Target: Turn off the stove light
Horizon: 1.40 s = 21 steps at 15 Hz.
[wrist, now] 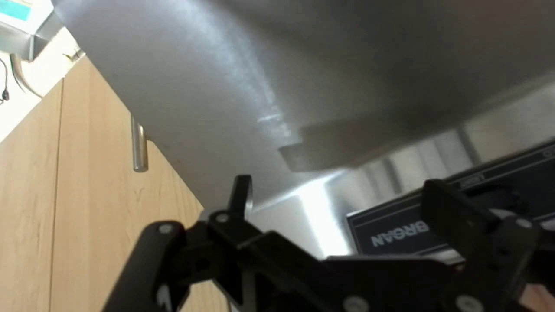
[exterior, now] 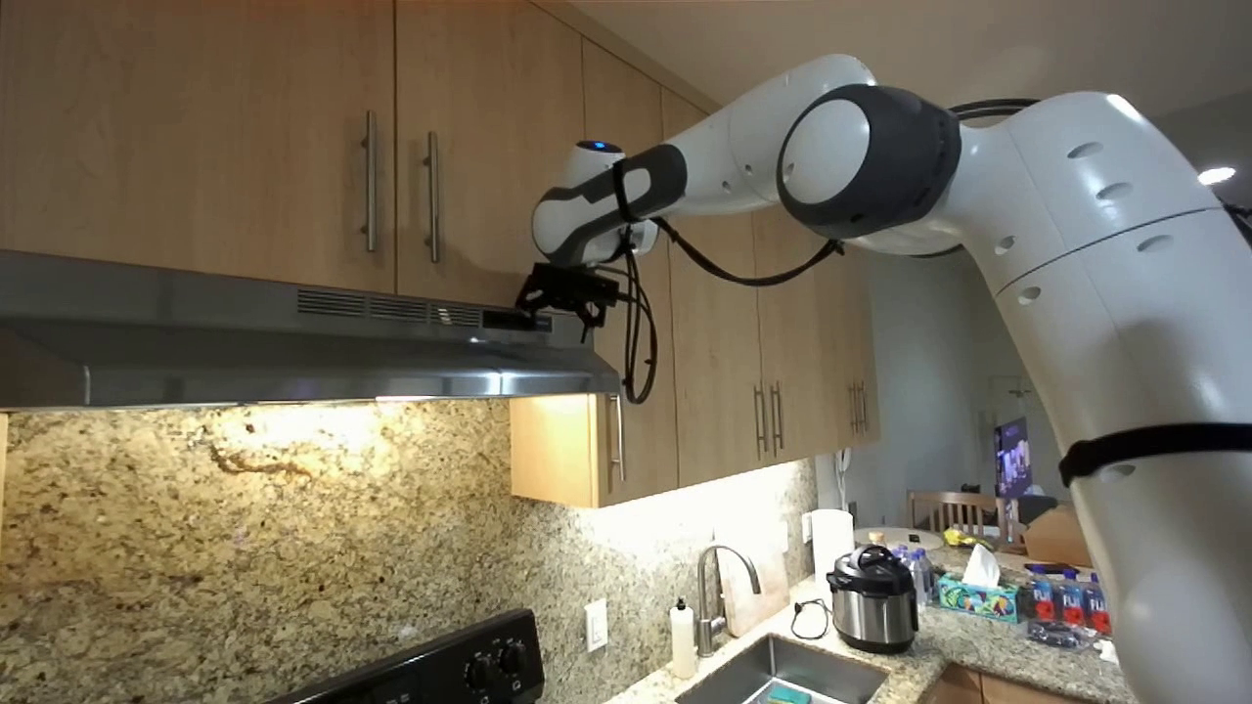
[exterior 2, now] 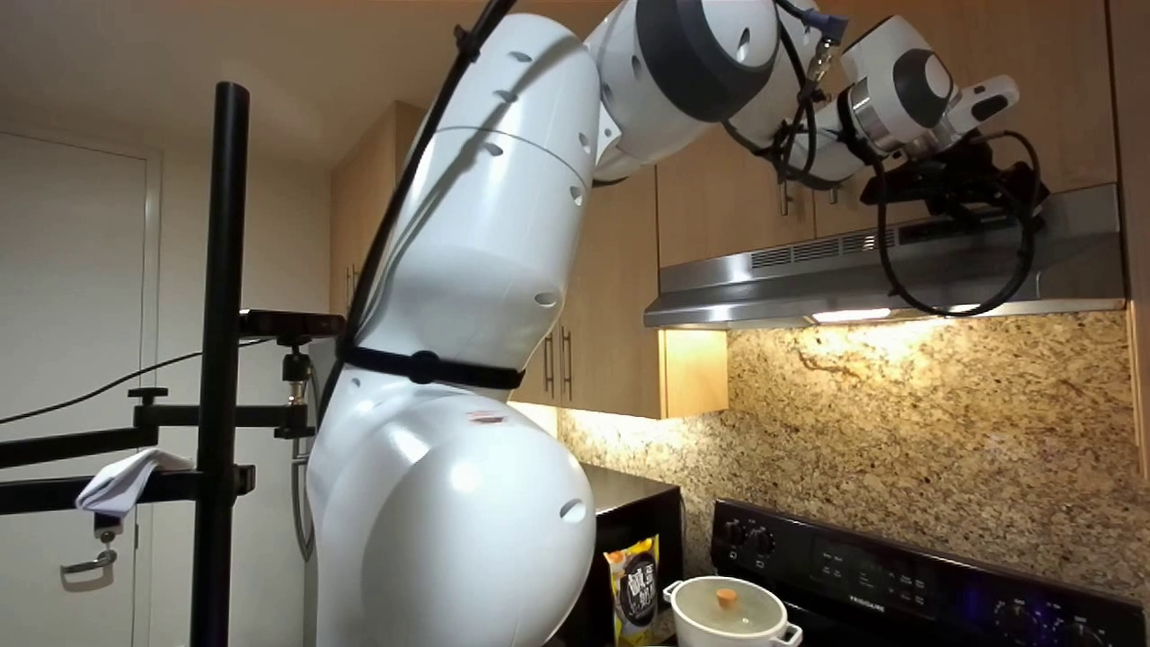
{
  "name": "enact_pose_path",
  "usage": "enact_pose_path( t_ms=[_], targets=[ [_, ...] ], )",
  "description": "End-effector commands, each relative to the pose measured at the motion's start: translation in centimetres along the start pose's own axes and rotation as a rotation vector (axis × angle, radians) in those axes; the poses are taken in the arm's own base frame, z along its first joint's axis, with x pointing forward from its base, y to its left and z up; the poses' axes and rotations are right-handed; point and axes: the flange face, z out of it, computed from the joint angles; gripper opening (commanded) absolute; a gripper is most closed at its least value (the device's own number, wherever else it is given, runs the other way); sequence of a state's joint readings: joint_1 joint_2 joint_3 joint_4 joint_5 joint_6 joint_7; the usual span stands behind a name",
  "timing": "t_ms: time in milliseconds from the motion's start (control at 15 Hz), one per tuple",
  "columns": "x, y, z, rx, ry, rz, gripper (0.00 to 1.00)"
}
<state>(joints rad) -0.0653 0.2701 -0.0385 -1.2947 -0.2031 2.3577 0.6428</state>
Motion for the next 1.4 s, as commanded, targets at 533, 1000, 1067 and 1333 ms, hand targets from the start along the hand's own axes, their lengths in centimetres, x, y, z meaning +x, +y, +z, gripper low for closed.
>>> enact_pose_path(
  t_ms=[533,1000,1067,1333],
  targets=[
    [-2.4,5.1,-2.1,0.095,0.039,0.044,1.00],
    [-3.4,1.4,-3.7,0.130,0.043,-0.041,1.00],
    [-3.2,1.2,-3.5,0.125,0.042,-0.043,1.00],
    [-2.9,0.6,-2.6,0.114,0.028,-0.058,1.00]
  ],
)
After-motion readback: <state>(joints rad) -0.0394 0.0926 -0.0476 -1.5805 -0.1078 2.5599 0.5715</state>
